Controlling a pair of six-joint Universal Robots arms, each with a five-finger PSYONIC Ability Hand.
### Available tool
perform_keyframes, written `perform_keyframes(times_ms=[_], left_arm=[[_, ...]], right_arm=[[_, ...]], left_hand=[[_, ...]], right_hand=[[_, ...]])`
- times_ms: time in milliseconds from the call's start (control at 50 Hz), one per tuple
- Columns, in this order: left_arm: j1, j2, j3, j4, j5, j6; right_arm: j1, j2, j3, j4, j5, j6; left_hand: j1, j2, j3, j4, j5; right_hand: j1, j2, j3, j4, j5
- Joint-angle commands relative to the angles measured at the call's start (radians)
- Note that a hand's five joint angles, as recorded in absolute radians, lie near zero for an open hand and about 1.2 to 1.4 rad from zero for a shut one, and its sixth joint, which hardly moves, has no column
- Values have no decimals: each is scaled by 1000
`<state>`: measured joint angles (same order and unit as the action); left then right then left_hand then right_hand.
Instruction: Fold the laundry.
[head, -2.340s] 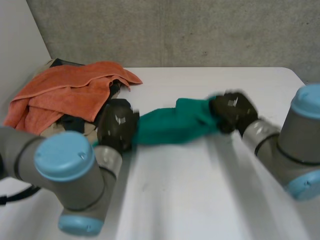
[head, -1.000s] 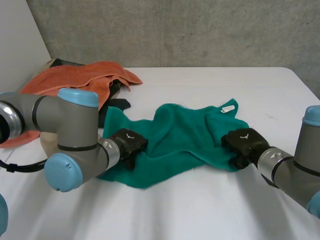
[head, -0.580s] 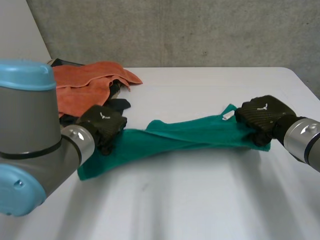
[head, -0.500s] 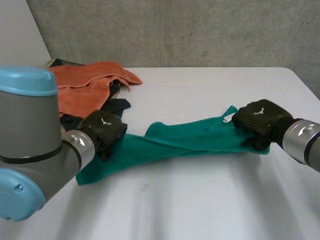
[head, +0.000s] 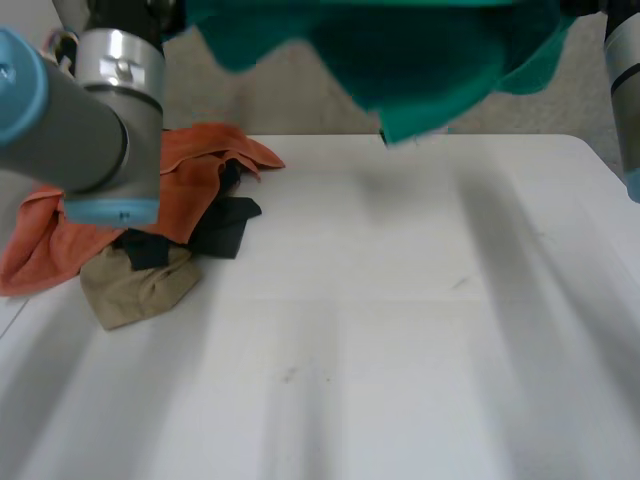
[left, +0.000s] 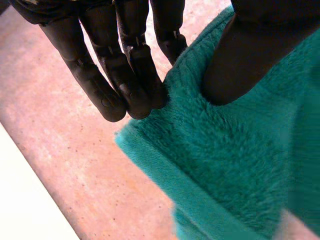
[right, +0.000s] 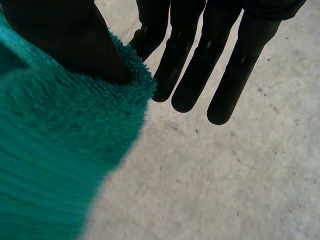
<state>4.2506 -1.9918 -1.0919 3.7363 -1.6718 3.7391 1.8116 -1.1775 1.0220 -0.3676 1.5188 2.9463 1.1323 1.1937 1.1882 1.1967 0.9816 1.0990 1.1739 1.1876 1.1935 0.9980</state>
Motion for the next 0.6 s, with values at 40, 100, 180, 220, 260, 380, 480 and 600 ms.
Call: perform_keyframes(times_ms=[40, 100, 180, 220, 260, 380, 480, 600], left_arm=[[-20, -25, -264, -58, 7, -39], [-24, -62, -359, -59, 1, -38], [-38, -128, -450, -73, 0, -36], [-52, -163, -491, -87, -2, -36], [-60, -183, -511, -102, -6, -35], [-66, -191, -551, -182, -48, -30], [-69, -134, -569, -228, -63, -35], [-66, -67, -608, -242, -46, -30]], right_arm=[[8, 41, 121, 160, -146, -22], [5, 90, 176, 231, -167, -65], [6, 165, 248, 295, -170, -154], [-1, 209, 283, 327, -172, -218], [-6, 236, 302, 344, -172, -260], [-35, 268, 334, 421, -169, -343], [-54, 208, 351, 434, -158, -277], [-81, 122, 408, 452, -164, -188]], left_hand=[[264, 203, 208, 200, 240], [264, 203, 208, 200, 240], [264, 203, 208, 200, 240], [264, 203, 208, 200, 240], [264, 203, 208, 200, 240], [4, -58, -52, -61, -20], [-328, -390, -384, -393, -352], [-379, -440, -435, -443, -403]], right_hand=[[297, 222, 209, 203, 224], [297, 222, 209, 203, 224], [297, 222, 209, 203, 224], [297, 222, 209, 203, 224], [297, 222, 209, 203, 224], [274, 199, 185, 179, 200], [-114, -189, -202, -208, -187], [-378, -453, -467, -473, -452]])
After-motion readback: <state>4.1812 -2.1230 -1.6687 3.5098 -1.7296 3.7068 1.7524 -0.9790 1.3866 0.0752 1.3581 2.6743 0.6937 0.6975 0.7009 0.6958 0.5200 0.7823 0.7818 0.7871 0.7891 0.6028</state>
